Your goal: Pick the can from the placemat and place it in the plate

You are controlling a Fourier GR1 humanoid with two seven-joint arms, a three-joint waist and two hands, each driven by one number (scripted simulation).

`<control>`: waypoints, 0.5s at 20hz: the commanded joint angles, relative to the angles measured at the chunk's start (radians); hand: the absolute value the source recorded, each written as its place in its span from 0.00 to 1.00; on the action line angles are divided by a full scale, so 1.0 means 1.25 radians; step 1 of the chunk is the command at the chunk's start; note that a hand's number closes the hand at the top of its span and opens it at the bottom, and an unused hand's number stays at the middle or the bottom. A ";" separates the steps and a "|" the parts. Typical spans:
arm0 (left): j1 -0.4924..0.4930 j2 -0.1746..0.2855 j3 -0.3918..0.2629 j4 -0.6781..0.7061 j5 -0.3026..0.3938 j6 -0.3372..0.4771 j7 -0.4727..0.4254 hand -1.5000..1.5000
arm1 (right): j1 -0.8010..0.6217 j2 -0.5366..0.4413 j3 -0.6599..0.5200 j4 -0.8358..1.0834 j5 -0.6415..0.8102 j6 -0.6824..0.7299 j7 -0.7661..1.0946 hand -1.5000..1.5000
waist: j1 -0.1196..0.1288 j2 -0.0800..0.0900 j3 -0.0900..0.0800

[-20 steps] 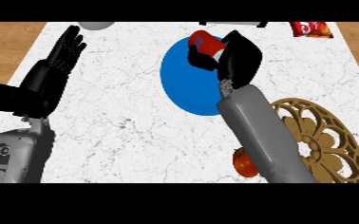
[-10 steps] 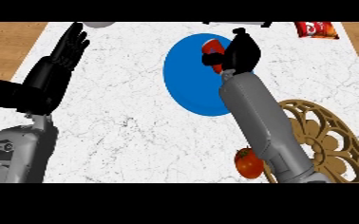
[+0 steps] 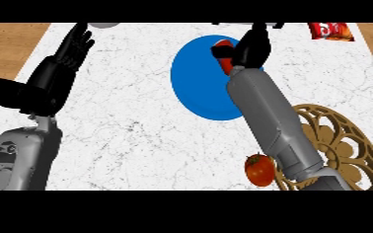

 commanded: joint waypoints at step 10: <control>0.050 0.023 0.039 -0.021 0.011 -0.008 0.007 0.50 | 0.104 0.004 0.028 -0.135 -0.187 -0.288 -0.129 0.00 | -0.055 -0.023 -0.001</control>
